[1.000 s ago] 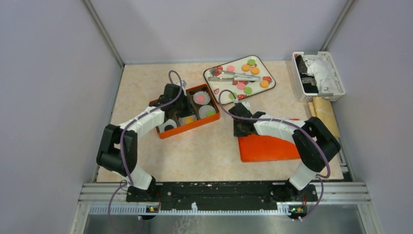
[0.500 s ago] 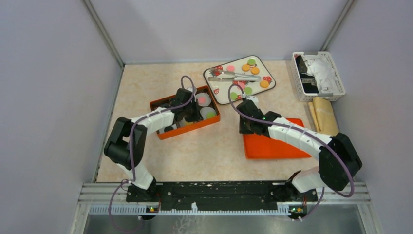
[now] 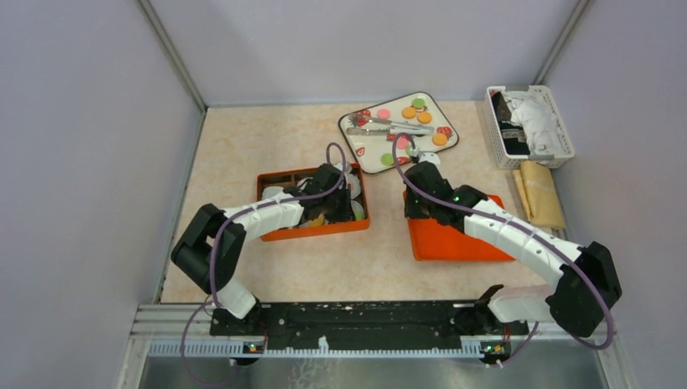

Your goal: Pack the cookies

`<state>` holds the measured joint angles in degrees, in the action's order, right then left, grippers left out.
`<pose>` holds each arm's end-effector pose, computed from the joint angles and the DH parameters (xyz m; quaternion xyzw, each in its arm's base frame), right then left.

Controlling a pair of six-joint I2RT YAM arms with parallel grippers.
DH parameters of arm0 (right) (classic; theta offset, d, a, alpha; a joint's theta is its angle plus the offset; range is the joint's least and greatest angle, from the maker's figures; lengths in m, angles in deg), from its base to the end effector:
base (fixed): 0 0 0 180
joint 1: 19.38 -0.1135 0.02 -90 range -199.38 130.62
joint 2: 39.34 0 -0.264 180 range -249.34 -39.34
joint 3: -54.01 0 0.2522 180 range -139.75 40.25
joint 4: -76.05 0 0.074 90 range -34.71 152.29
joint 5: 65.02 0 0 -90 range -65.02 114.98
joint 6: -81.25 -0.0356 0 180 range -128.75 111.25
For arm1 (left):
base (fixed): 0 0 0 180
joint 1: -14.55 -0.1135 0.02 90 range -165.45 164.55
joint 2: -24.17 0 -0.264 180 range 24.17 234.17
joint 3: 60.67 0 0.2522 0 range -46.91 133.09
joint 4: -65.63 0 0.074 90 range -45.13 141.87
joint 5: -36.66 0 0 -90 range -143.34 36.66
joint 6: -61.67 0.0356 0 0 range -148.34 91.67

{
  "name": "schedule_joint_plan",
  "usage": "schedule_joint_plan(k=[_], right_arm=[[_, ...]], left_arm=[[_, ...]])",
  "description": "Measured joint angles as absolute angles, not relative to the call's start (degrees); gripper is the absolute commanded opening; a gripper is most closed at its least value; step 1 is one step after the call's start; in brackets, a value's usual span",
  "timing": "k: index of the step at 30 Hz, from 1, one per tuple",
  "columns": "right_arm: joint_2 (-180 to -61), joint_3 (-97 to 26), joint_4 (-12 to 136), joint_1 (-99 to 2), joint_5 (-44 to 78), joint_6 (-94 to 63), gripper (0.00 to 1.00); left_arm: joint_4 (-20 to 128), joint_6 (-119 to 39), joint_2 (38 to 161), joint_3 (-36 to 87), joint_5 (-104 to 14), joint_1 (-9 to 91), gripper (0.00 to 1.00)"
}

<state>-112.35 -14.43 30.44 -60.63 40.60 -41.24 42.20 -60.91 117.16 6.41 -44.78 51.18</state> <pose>0.2045 0.1666 0.2627 -0.0250 0.9323 0.1002 0.3466 0.2631 -0.2022 0.1841 0.0590 0.9336 -0.2544 0.2454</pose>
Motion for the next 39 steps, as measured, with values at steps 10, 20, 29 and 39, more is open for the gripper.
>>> schedule_joint_plan(k=[10, 20, 29, 39], right_arm=[[-109.55, -14.67, 29.21, -60.63, 39.61, -39.77, 0.0], [-107.59, -18.78, 25.5, -65.13, 34.93, -33.41, 0.0], [-106.06, -25.97, 19.35, -69.57, 34.37, -25.98, 0.0], [-107.06, -26.6, 17.74, -72.74, 34.96, -22.2, 0.0]], left_arm=[[40.43, -62.73, 115.94, 8.49, -46.2, 55.15, 0.02], [39.81, -60.56, 110.58, 15.55, -44.01, 53.82, 0.44], [42.87, -61.42, 115.28, 19.09, -25.68, 50.13, 0.6], [51.27, -69.15, 114.8, 15.52, -9.2, 42.43, 0.62]])
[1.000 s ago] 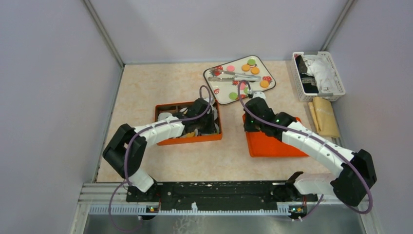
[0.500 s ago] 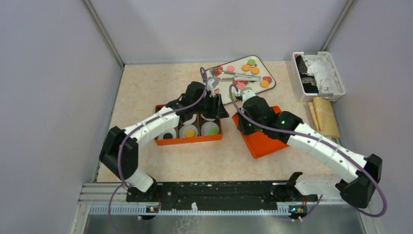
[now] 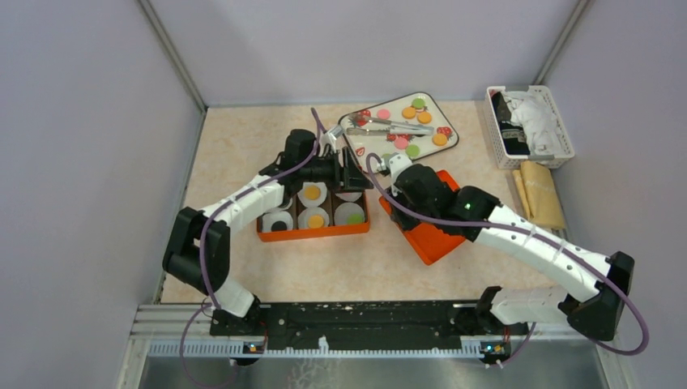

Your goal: Pack the cookies

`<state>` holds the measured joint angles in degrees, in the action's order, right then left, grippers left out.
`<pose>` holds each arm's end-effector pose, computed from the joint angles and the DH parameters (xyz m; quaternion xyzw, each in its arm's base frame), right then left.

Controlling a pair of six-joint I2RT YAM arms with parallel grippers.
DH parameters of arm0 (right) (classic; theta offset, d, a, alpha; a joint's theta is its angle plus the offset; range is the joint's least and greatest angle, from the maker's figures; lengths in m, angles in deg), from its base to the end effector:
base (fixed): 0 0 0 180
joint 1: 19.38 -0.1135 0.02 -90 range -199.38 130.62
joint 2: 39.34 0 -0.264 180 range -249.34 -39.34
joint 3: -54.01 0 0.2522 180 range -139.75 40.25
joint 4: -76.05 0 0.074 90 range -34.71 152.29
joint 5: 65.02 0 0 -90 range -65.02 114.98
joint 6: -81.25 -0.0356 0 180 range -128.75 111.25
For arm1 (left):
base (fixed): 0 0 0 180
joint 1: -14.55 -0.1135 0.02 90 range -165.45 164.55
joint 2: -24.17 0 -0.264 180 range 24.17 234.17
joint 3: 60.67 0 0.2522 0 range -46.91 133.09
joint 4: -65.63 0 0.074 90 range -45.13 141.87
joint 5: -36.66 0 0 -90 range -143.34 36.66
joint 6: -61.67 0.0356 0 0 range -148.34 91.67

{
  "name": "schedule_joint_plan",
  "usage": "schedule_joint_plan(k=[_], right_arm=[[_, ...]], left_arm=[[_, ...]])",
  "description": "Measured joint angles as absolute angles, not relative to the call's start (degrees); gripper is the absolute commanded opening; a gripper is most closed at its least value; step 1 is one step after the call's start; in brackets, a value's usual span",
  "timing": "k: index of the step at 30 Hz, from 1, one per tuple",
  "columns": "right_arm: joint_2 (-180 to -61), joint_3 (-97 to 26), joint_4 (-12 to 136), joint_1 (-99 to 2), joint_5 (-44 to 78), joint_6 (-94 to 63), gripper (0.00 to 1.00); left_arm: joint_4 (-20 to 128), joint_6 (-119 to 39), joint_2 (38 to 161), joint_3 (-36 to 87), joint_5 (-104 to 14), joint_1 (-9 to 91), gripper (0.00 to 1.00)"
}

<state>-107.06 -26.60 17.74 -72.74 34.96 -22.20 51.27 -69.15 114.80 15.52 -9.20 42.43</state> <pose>0.1496 0.1907 0.3364 -0.2836 0.8777 0.1408 0.3597 0.3016 -0.1876 0.2666 0.1002 0.8141 -0.5332 0.2070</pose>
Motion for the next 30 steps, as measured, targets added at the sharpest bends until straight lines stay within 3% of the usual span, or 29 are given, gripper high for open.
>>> schedule_joint_plan(k=[12, 30], right_arm=[[-114.41, -32.0, 19.09, -80.72, 38.24, -19.14, 0.0], [-124.77, -40.66, 19.27, -88.34, 42.28, -14.72, 0.0]], left_arm=[[60.32, -77.81, 114.32, 11.76, 2.43, 38.5, 0.63], [67.2, -82.35, 114.43, 1.99, 8.94, 38.48, 0.62]])
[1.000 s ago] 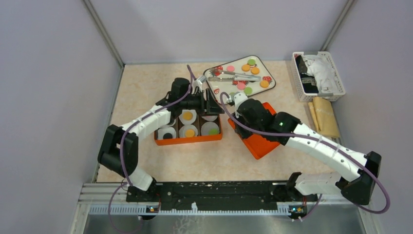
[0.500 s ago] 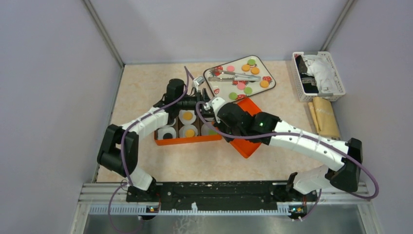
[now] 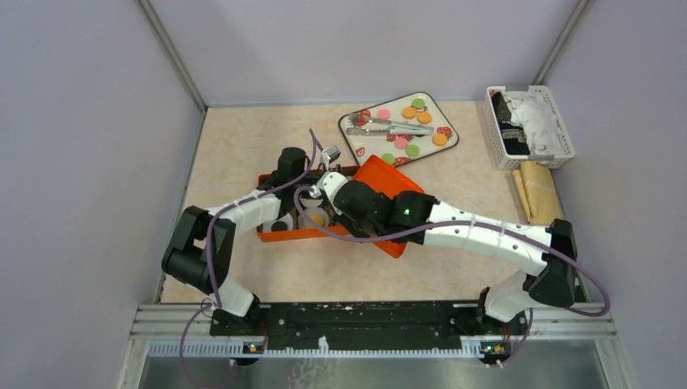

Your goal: Pack the cookies

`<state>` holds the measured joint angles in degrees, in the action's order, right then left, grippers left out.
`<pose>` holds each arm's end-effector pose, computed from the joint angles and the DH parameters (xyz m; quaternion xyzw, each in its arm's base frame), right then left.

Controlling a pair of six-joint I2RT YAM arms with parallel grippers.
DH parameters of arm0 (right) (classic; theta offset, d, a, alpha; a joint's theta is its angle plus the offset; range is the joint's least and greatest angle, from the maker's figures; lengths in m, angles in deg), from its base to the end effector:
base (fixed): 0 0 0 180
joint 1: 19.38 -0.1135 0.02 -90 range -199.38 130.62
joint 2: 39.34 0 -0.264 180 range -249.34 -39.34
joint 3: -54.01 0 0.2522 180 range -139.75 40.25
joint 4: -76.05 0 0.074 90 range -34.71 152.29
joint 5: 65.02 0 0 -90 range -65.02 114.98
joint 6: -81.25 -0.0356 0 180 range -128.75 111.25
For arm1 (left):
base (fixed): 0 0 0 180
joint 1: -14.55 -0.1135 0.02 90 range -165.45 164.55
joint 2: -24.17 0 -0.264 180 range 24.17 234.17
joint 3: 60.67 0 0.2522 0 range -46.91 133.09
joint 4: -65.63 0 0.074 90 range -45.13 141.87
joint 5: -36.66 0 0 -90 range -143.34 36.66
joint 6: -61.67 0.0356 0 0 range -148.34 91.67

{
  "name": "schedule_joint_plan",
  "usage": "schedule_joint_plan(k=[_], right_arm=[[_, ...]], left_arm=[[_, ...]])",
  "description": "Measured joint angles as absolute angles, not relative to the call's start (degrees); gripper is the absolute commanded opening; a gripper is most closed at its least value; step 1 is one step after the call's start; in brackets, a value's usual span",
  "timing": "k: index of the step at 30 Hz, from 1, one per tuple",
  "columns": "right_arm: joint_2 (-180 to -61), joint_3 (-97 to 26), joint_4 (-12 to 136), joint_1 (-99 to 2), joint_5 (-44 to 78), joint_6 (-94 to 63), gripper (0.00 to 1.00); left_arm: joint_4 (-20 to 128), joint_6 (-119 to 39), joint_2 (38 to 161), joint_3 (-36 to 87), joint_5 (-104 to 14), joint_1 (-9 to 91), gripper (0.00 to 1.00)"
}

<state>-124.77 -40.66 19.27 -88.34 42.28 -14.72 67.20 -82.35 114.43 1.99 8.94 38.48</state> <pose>0.1251 0.2956 0.3375 -0.4350 0.8142 0.1065 0.3694 0.2853 -0.1611 0.2209 0.0761 0.7722 -0.6262 0.0766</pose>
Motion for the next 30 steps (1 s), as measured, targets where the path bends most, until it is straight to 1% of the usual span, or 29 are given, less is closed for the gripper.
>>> schedule_joint_plan(k=[1, 3, 8, 10, 12, 13, 17, 18, 20, 22, 24, 26, 30], right_arm=[[-125.09, -41.03, 18.94, -88.52, 42.54, -14.24, 0.0], [-125.36, -41.18, 18.87, -88.69, 42.76, -13.68, 0.0], [-125.84, -41.18, 18.79, -90.01, 42.41, -12.93, 0.0], [-126.3, -41.18, 18.81, -91.19, 43.31, -12.5, 0.0], [-126.67, -41.18, 18.55, -92.45, 44.55, -12.21, 0.0], [-126.73, -41.18, 18.5, -93.0, 45.25, -12.12, 0.0], [-126.95, -41.29, 17.98, -94.53, 48.31, -12.15, 0.0], [-127.19, -41.29, 17.85, -94.75, 49.36, -12.28, 0.04], [-127.72, -41.29, 17.56, -95.16, 51.52, -12.52, 0.22], [-128.29, -41.31, 17.08, -95.93, 54.69, -12.95, 0.36], [-128.77, -41.64, 15.86, -97.2, 59.02, -12.93, 0.45], [-129.42, -42.01, 15.07, -98.55, 62.56, -13.39, 0.5], [-131.06, -42.36, 13.93, -101.31, 67.06, -14.53, 0.51]], left_arm=[[67.59, -82.62, 114.45, 1.54, 9.23, 38.48, 0.6], [68.73, -83.32, 114.45, 0.9, 9.49, 38.45, 0.51], [71.86, -86.81, 114.56, -0.52, 10.32, 38.59, 0.24], [72.73, -87.69, 114.8, -0.67, 10.54, 38.59, 0.15], [73.54, -88.23, 114.85, -0.67, 11.65, 38.65, 0.03], [73.85, -88.28, 114.87, -0.63, 12.03, 38.85, 0.0], [73.58, -88.69, 116.38, -0.39, 12.73, 39.24, 0.0], [73.47, -88.78, 116.73, -0.17, 12.68, 39.29, 0.0], [73.23, -88.93, 117.12, 0.05, 12.11, 39.29, 0.0], [73.17, -88.39, 117.34, 0.31, 11.11, 39.24, 0.0], [72.34, -87.84, 117.47, 0.57, 10.43, 39.04, 0.0], [71.03, -87.14, 117.47, 0.9, 9.75, 38.91, 0.0], [69.19, -86.4, 117.49, 2.32, 9.16, 38.8, 0.0]])
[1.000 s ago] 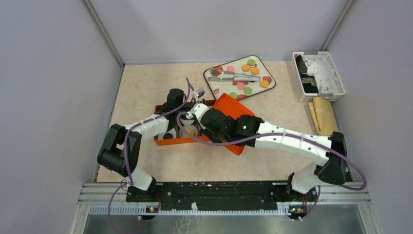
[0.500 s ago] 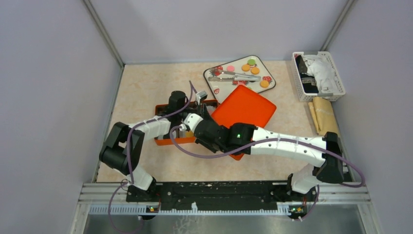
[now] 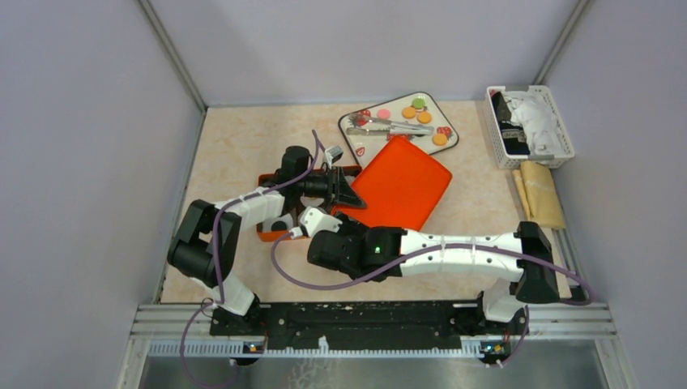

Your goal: Pack the cookies

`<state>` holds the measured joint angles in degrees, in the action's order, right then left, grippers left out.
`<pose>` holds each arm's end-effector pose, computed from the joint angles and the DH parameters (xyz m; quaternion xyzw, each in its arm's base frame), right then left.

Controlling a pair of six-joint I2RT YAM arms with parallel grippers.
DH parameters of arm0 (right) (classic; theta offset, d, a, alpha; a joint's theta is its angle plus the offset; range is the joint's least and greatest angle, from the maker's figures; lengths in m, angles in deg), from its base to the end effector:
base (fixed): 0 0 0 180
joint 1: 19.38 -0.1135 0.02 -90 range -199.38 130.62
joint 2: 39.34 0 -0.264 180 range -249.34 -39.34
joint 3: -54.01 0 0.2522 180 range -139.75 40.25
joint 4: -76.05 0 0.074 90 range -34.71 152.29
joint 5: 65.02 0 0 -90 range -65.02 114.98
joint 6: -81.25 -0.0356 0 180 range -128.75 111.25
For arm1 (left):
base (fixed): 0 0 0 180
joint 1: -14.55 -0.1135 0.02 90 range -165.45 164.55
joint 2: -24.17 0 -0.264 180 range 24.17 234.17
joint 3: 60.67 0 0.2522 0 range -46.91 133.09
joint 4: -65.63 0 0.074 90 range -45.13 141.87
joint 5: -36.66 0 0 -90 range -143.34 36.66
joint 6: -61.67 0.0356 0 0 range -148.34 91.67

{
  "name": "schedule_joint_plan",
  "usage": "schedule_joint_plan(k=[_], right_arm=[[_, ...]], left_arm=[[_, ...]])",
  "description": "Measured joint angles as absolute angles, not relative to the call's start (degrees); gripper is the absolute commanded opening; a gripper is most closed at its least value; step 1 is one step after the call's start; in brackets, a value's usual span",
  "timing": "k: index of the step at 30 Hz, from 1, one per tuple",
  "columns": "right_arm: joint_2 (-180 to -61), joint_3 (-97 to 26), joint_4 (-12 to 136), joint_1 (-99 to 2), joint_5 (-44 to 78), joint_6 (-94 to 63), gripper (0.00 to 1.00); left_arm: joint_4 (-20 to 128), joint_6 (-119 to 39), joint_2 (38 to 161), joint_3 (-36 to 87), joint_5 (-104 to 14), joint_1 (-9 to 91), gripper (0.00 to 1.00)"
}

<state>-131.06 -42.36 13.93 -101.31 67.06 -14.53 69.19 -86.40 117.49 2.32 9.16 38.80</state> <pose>0.0704 0.3266 0.3132 -0.4734 0.7673 -0.0674 0.4273 0.2913 -0.1659 0.2090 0.0484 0.7757 -0.6276 0.0466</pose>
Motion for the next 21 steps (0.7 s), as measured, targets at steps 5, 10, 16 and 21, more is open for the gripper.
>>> schedule_joint_plan(k=[5, 10, 16, 21], right_arm=[[-132.2, -42.29, 12.6, -103.99, 70.67, -18.05, 0.51], [-135.52, -42.12, 9.98, -104.98, 79.63, -22.57, 0.52], [-143.28, -39.1, 5.24, -104.98, 88.94, -29.04, 0.47], [-149.79, -40.2, -6.55, -105.0, 97.45, -43.84, 0.22]], left_arm=[[67.64, -85.74, 117.71, 4.22, 9.14, 38.45, 0.0], [65.61, -85.2, 117.78, 5.4, 8.92, 38.15, 0.0], [62.92, -84.69, 117.75, 5.51, 8.53, 38.0, 0.0], [59.4, -83.23, 117.16, 6.02, 7.79, 37.76, 0.0]])
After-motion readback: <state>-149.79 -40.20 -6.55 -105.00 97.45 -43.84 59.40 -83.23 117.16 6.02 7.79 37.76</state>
